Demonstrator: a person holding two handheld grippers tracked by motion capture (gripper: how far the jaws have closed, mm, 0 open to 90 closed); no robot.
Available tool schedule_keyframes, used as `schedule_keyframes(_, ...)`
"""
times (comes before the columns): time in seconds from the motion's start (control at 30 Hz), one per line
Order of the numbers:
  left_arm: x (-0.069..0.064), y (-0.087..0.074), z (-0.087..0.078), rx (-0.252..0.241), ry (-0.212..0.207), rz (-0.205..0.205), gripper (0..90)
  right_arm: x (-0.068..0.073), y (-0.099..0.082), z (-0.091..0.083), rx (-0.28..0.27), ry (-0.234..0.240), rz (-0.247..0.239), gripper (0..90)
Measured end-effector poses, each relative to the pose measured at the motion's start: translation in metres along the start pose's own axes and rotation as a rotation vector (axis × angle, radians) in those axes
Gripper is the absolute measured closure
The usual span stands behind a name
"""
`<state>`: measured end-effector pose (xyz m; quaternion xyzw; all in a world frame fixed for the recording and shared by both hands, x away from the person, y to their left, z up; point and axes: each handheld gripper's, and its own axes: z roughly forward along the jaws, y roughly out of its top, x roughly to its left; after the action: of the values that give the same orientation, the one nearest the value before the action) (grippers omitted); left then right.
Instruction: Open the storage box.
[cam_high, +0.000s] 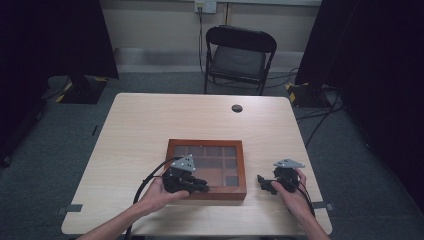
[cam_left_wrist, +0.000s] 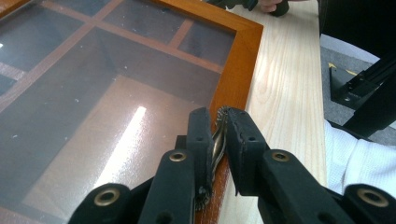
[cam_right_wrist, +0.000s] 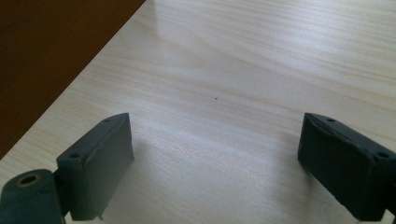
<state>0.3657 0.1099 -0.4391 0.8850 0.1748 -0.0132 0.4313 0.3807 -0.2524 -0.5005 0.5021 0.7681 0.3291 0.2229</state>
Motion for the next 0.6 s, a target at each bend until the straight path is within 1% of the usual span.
schedule_keyframes(0.03, -0.0019, 0.0003, 0.0003, 0.001, 0.01, 0.016, 79.9, -0.0001, 0.0, 0.0001, -0.001, 0.001, -0.001, 9.5)
schedule_keyframes(0.07, -0.0027, 0.0006, -0.0005, 0.014, 0.02, 0.019, 79.9, 0.0, 0.0, 0.0, 0.0, 0.0, 0.0, 9.5)
schedule_keyframes(0.1, -0.0022, -0.0007, 0.0005, -0.007, 0.013, 0.009, 80.0, 0.0, 0.0, 0.0, 0.0, 0.0, 0.0, 9.5)
schedule_keyframes(0.13, -0.0016, -0.0009, -0.0007, 0.003, 0.011, 0.008, 80.0, -0.0001, 0.0, 0.0001, -0.001, 0.001, -0.001, 9.5)
schedule_keyframes(0.17, -0.0015, -0.0019, 0.0001, -0.011, 0.009, 0.008, 80.0, 0.0, 0.0, 0.0, 0.0, 0.0, 0.0, 9.5)
schedule_keyframes(0.23, -0.0024, -0.0013, 0.0001, -0.009, 0.014, 0.014, 80.4, -0.0001, 0.0, 0.0001, -0.001, 0.001, -0.001, 9.5)
schedule_keyframes(0.3, -0.0009, -0.0002, 0.0004, -0.004, 0.002, 0.02, 80.7, 0.0, 0.0, 0.0, 0.0, 0.0, 0.0, 9.5)
schedule_keyframes(0.37, -0.0002, 0.0016, 0.0002, 0.012, -0.003, 0.017, 80.9, 0.0, 0.0, 0.0, 0.0, 0.0, 0.0, 9.5)
schedule_keyframes(0.43, 0.0, 0.0021, 0.0004, 0.012, -0.004, 0.013, 80.9, -0.0001, 0.0, 0.0001, -0.001, 0.001, -0.001, 9.5)
schedule_keyframes(0.47, 0.0005, 0.003, -0.0006, 0.03, -0.004, 0.007, 80.9, -0.0001, 0.0, 0.0001, -0.001, 0.001, -0.001, 9.5)
schedule_keyframes(0.53, 0.001, 0.0029, 0.0002, 0.02, -0.011, 0.004, 80.9, -0.0002, 0.0001, 0.0002, -0.001, 0.002, -0.002, 9.4)
schedule_keyframes(0.6, 0.0009, 0.0033, -0.0001, 0.026, -0.009, 0.007, 81.0, -0.0002, 0.0001, 0.0001, 0.0, 0.002, -0.002, 9.5)
